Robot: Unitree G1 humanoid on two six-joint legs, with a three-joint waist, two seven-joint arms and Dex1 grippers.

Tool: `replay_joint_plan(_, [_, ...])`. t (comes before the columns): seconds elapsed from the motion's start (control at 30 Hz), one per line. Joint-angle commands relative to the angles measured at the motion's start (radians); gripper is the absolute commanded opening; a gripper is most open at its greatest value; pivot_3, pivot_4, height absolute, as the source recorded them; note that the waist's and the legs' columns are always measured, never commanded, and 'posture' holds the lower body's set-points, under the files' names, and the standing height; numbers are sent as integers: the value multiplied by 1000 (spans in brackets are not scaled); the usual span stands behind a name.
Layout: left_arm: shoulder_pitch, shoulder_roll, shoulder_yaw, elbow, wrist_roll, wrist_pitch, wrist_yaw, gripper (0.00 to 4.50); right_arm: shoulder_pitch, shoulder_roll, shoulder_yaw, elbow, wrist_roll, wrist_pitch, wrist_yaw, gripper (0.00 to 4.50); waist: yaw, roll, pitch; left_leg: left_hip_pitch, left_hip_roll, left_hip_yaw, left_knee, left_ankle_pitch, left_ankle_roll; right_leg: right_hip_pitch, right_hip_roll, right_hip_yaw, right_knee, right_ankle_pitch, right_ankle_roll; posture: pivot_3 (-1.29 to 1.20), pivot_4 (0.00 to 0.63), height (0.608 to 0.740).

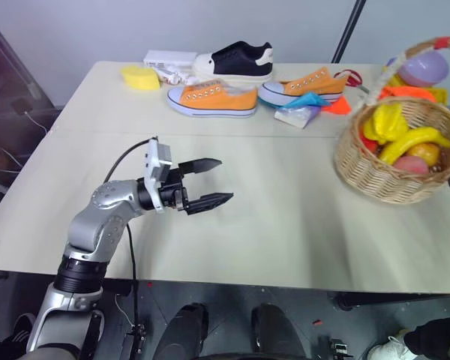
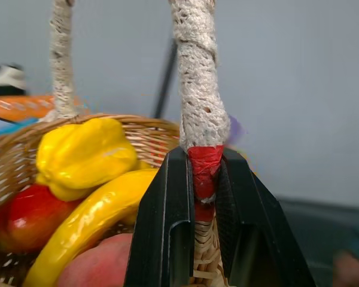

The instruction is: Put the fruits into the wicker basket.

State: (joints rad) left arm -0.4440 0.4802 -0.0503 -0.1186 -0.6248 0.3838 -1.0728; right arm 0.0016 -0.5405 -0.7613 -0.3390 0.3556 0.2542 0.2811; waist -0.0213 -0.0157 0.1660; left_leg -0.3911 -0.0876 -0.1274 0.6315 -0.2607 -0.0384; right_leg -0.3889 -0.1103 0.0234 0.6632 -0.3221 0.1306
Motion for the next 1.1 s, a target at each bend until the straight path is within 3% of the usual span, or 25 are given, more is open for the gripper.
replay_joint_plan(0.03, [-16,6,8,-1,16,-27,-23,4500,-9,11,-9,-7,-4,-45,-28,7,-1,1,-1,0,0,0,0,0,0,0,0,0,0,0,0,0,150,740])
replay_joint_plan(0.23, [19,13,28,-31,21,-22,-8,4500,-20,39,6,54,4,-61,-58,7,7,2,-1,0,0,0,0,0,0,0,0,1,0,0,0,0,150,740])
replay_joint_plan(0.53, [44,10,34,-49,16,-20,9,4500,-4,55,22,62,28,-71,-66,4389,6,2,-1,0,0,0,0,0,0,1,0,1,0,0,0,0,150,740])
replay_joint_plan(0.63, [38,6,34,-30,18,-27,3,4500,14,81,19,11,45,-47,-102,4485,7,2,-1,0,0,0,0,0,0,1,0,1,0,0,0,0,150,740])
replay_joint_plan(0.8, [31,2,32,-5,27,-39,-4,4500,77,225,52,-194,57,2,-242,4485,7,2,-1,0,0,0,0,0,-1,0,0,1,0,0,0,0,150,740])
replay_joint_plan(0.97, [34,8,52,10,30,-50,2,4500,209,369,177,-431,20,-13,-288,4485,5,3,-2,0,0,-1,0,0,-1,0,0,1,1,0,0,0,150,740])
replay_joint_plan(1.1, [63,17,80,8,40,-63,27,4500,268,345,388,-450,-60,-83,-166,4485,0,3,-2,0,0,0,0,0,0,0,0,1,0,0,0,0,150,740])
